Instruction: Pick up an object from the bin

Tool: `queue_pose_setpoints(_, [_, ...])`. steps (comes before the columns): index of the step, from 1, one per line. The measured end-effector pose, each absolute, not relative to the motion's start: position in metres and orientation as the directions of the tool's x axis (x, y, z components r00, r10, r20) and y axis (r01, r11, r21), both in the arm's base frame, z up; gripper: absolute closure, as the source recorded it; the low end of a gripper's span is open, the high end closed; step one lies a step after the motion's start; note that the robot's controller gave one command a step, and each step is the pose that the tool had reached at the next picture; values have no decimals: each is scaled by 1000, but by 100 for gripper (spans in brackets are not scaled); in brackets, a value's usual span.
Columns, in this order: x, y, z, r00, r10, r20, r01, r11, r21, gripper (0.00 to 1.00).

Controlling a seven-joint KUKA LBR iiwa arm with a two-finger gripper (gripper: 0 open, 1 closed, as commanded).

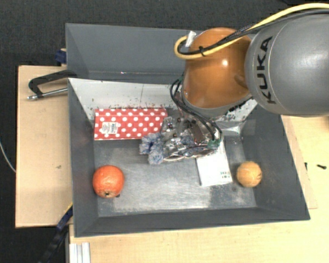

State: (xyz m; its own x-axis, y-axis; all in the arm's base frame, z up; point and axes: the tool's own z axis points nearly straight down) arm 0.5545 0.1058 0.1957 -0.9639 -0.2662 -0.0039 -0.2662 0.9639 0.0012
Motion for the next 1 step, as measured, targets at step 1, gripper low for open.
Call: queue_pose_setpoints(1, [554, 106, 196, -964, -268, -4, -268, 964, 1, 100])
